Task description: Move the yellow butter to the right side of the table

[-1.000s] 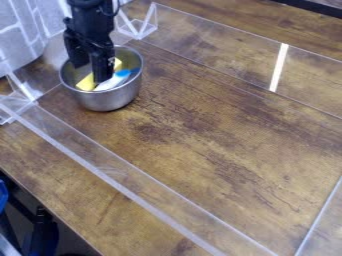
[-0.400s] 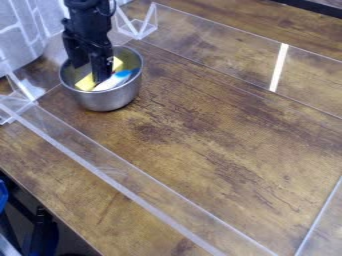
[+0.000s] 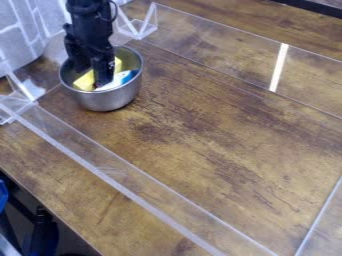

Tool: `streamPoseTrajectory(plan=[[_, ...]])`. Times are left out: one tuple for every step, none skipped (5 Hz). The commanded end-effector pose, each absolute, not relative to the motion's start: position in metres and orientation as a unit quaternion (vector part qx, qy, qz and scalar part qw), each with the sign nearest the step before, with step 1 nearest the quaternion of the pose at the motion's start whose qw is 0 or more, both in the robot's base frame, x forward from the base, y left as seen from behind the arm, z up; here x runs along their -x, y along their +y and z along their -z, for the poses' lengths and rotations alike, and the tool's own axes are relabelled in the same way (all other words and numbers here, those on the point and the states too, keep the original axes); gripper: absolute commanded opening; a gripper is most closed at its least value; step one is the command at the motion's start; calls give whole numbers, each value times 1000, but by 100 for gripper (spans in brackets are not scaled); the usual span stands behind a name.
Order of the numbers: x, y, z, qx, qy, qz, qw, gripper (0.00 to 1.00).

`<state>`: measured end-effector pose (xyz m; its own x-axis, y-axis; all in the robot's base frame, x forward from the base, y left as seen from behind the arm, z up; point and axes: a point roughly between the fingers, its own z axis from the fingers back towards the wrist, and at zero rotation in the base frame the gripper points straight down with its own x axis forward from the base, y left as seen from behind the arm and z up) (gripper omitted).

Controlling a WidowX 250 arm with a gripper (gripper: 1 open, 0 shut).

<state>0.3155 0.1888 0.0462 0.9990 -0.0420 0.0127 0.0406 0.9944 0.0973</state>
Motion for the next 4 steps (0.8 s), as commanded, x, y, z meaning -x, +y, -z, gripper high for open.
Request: streamPoseTrajectory(plan=[[-325, 189, -55, -61, -25, 25, 997, 0], [-327, 186, -67, -65, -34, 24, 997, 0], [-328, 185, -83, -70, -43, 24, 996, 0], [-329, 183, -99, -74, -52, 24, 996, 0]])
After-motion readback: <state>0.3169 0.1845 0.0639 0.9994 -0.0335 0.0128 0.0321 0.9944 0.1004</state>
